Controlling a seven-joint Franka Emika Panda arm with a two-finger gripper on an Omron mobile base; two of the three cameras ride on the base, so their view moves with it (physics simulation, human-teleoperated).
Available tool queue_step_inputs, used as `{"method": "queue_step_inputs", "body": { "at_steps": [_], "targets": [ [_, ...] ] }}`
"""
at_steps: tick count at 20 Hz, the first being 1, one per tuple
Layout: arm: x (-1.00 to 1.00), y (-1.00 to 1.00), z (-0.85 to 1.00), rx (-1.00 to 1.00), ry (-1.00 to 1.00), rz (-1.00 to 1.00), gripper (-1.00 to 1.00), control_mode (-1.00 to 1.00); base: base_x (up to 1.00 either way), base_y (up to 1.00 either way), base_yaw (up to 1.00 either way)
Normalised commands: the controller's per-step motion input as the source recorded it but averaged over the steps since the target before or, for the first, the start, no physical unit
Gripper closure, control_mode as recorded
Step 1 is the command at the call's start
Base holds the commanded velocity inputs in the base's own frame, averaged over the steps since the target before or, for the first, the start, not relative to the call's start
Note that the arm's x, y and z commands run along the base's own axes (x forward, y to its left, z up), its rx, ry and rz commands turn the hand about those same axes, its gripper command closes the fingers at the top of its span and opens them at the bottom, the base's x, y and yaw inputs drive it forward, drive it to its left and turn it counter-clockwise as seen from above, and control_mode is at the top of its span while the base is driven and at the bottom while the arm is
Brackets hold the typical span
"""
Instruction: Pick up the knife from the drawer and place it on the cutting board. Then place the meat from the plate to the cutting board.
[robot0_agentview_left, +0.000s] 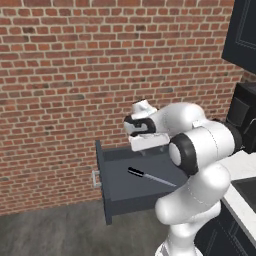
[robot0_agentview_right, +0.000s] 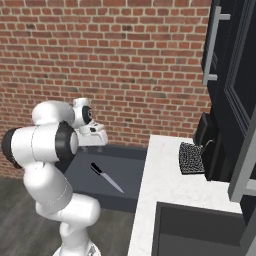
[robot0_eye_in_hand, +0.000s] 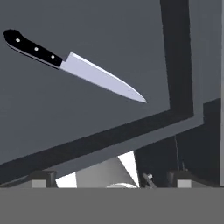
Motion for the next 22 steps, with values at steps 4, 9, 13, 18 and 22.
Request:
{"method": "queue_step_inputs", "body": {
  "at_steps": [4, 9, 13, 18, 22],
  "targets": [
    [0.18, -0.86, -0.71, 0.10, 0.01, 0.45, -1.00, -1.00, 0.00, 0.00, 0.00],
    [0.44, -0.17, -0.74, 0.25, 0.00, 0.65, -1.00, -1.00, 0.00, 0.00, 0.00],
    [0.60, -0.04, -0.53, 0.30, 0.00, 0.62, -1.00, -1.00, 0.00, 0.00, 0.00],
    [0.61, 0.57, -0.33, 0.09, 0.04, 0.40, -1.00, -1.00, 0.00, 0.00, 0.00],
    [0.37, 0.67, -0.11, -0.03, 0.09, 0.18, -1.00, -1.00, 0.00, 0.00, 0.00]
  ]
}}
